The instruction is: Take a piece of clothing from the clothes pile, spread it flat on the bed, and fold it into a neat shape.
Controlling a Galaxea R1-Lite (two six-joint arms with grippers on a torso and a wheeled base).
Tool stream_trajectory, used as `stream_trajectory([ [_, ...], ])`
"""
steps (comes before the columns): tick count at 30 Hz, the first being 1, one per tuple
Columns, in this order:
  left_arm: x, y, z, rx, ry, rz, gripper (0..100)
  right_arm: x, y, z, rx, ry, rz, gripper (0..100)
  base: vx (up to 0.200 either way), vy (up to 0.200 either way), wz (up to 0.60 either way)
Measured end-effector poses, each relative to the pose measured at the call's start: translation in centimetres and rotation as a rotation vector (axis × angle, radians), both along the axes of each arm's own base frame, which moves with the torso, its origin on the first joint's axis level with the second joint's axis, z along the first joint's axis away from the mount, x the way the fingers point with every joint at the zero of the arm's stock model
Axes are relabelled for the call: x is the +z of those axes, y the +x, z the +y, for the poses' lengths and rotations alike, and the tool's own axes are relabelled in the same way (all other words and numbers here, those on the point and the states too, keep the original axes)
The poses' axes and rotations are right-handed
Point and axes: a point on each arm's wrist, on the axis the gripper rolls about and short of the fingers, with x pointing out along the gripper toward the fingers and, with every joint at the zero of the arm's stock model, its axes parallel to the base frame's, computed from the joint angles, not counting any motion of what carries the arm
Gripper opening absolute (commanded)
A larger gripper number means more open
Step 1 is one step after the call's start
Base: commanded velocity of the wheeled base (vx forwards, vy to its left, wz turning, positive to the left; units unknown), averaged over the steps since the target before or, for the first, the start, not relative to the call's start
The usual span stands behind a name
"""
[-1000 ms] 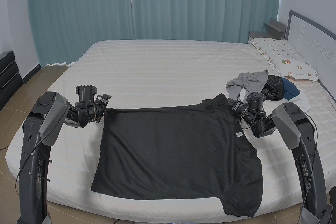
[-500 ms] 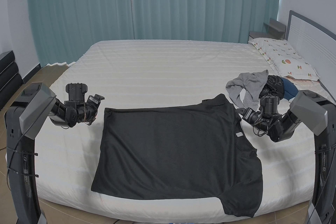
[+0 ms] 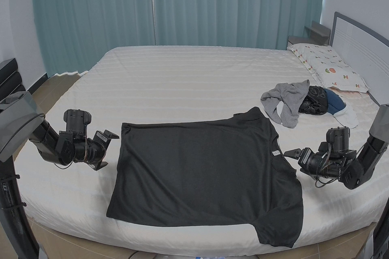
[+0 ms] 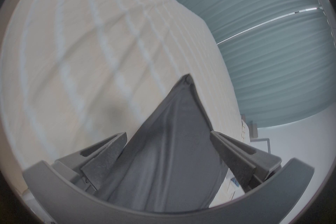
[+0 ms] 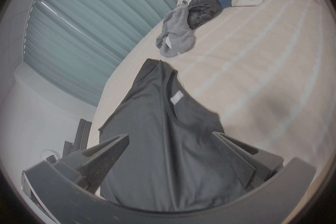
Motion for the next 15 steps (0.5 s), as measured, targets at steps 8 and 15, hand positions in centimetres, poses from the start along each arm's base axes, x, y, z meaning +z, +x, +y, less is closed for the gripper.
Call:
stream_trajectory([
  [8, 0.7, -4.8, -1.0, -0.096, -0.072, 0.030, 100, 0.2, -3.1, 0.0, 0.051, 0.073, 0.055, 100, -0.075, 0.000, 0.00],
  [15, 0.9, -5.9, -1.2, -0.128, -0.093, -0.031, 100, 0.1, -3.8, 0.0, 0.050, 0.095, 0.027, 100, 0.000, 0.000, 0.00],
])
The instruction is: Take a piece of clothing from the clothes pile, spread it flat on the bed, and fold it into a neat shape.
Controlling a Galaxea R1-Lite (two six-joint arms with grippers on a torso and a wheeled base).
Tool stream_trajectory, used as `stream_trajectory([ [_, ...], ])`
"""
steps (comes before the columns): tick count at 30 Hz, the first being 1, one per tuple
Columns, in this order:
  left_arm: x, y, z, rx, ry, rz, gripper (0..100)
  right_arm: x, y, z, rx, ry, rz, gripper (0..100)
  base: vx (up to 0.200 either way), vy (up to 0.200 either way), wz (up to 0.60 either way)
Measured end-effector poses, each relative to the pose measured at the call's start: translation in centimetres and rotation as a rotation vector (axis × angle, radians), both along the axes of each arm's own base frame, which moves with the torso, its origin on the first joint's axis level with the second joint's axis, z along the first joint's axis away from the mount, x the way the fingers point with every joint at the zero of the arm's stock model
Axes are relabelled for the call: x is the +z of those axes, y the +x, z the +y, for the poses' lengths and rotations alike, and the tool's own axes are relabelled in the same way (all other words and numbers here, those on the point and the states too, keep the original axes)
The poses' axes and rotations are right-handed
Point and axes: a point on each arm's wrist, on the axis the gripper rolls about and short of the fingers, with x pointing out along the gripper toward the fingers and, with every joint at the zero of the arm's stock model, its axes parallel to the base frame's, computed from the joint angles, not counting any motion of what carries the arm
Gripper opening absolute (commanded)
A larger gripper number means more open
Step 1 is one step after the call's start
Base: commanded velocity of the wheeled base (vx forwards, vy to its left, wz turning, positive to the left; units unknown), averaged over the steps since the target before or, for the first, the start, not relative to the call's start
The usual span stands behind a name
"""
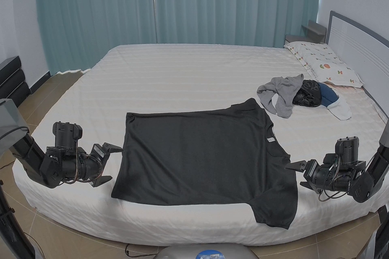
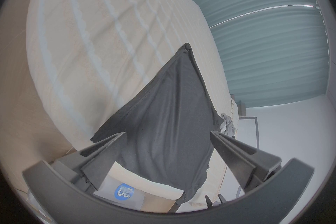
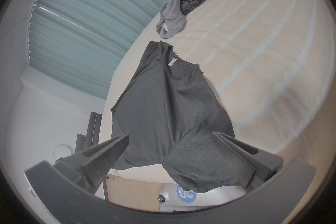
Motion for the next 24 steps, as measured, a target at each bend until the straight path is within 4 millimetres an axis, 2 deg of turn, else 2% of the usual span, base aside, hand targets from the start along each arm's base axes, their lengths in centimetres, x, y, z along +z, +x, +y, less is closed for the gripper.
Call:
stream_trajectory([
  [9, -0.3, -0.5, -0.9, -0.022, -0.013, 0.021, 100, -0.9, -0.6, 0.1, 0.005, 0.003, -0.051, 100, 0.000, -0.200, 0.00],
  [16, -1.0, -1.5, -1.1, -0.030, 0.028, 0.040, 100, -1.8, -1.4, 0.1, 0.010, -0.004, -0.042, 100, 0.000, 0.000, 0.00],
  [24, -1.6, -2.0, 0.0, 0.001, 0.191, 0.025, 100, -2.3, -1.7, 0.1, 0.008, -0.008, -0.016, 100, 0.000, 0.000, 0.00],
])
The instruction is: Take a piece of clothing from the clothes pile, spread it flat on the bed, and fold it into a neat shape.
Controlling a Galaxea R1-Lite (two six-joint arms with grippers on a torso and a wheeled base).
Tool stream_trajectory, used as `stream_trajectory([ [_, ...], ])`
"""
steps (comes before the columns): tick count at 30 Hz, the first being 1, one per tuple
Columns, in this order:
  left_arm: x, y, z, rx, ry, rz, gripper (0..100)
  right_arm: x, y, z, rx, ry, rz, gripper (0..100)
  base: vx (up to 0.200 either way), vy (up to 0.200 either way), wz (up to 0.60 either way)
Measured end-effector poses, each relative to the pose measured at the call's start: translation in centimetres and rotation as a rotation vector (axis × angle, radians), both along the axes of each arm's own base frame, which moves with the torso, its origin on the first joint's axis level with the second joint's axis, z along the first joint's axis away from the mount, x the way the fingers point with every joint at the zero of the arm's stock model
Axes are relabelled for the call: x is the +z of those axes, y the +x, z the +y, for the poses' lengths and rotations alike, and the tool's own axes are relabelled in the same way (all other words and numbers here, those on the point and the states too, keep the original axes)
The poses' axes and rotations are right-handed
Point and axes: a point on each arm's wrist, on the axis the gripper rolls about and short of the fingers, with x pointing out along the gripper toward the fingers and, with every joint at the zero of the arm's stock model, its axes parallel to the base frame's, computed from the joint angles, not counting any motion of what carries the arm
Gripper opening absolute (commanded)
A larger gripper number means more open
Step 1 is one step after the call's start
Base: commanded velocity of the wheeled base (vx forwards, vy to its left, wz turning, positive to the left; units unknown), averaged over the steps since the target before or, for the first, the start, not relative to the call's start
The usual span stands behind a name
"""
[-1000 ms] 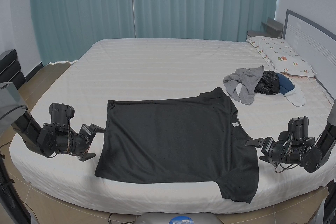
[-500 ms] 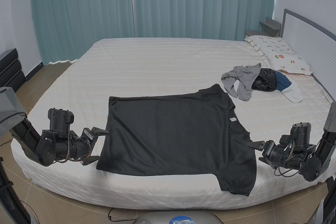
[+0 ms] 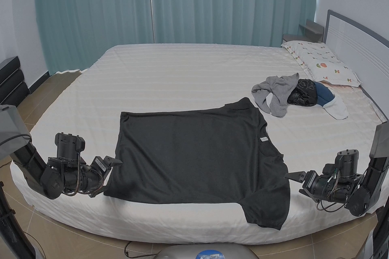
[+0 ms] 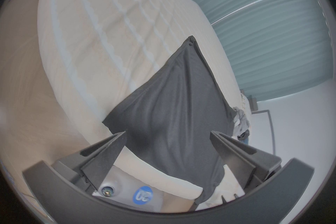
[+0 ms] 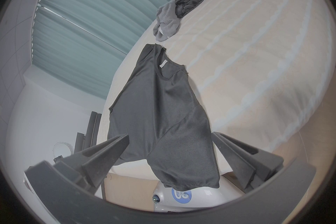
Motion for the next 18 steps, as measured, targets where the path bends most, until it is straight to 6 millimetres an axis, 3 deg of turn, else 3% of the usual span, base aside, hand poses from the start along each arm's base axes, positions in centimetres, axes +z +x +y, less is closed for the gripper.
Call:
stream_trajectory([
  [6, -0.9, -0.8, 1.3, -0.005, 0.090, 0.028, 100, -0.1, 0.0, -0.1, -0.003, -0.001, 0.007, 100, 0.000, 0.000, 0.00],
  [18, -3.5, 0.1, 1.3, -0.004, 0.109, 0.103, 100, -0.5, -0.3, 0.0, 0.003, -0.010, 0.023, 100, 0.000, 0.000, 0.00],
])
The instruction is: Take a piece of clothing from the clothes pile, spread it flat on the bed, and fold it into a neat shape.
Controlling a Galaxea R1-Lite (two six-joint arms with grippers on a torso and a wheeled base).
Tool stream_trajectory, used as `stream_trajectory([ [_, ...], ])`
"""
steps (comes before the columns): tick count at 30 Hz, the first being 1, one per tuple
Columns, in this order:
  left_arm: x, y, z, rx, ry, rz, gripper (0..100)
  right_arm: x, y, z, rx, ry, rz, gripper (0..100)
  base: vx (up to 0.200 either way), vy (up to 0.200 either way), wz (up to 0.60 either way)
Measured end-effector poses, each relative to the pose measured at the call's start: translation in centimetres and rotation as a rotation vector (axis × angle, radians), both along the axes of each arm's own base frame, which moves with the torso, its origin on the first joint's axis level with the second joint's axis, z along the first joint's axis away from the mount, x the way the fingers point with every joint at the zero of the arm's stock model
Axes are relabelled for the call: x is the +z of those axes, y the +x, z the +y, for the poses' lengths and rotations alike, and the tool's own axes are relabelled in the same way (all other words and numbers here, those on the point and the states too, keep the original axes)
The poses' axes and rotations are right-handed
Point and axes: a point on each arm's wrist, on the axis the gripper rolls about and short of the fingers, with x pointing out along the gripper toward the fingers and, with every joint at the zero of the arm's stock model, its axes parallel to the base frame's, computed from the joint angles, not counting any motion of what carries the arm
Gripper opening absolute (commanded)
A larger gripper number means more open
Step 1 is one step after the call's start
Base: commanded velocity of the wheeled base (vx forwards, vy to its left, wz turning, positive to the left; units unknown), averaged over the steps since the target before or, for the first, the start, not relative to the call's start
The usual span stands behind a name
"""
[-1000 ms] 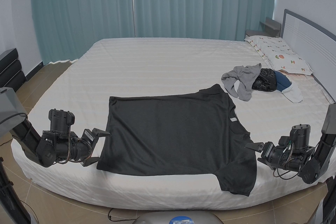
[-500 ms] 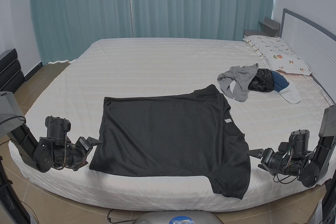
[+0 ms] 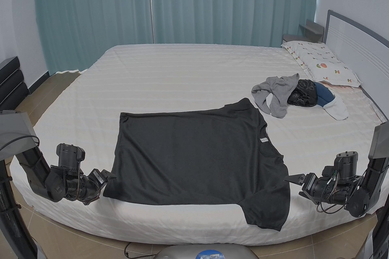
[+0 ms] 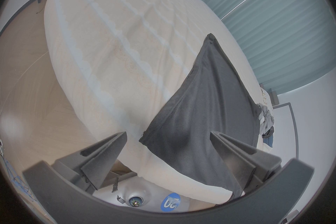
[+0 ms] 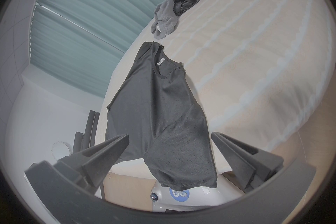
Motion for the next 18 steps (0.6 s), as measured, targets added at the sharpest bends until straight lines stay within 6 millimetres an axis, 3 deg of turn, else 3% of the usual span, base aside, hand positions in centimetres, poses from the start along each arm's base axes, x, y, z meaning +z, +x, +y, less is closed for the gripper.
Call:
stream_trajectory([
  [4, -0.5, 0.4, -0.5, -0.007, 0.016, 0.009, 100, -0.1, 0.0, 0.0, 0.002, -0.001, 0.005, 100, 0.000, 0.000, 0.00],
  [5, -0.6, 0.5, -0.6, -0.005, 0.024, 0.010, 0, -0.1, 0.0, 0.0, 0.002, -0.002, 0.005, 100, 0.000, 0.000, 0.00],
  [18, -2.0, 0.5, -1.1, -0.007, 0.111, 0.048, 0, -0.7, -0.6, -0.1, 0.040, -0.057, 0.021, 100, 0.000, 0.000, 0.00],
])
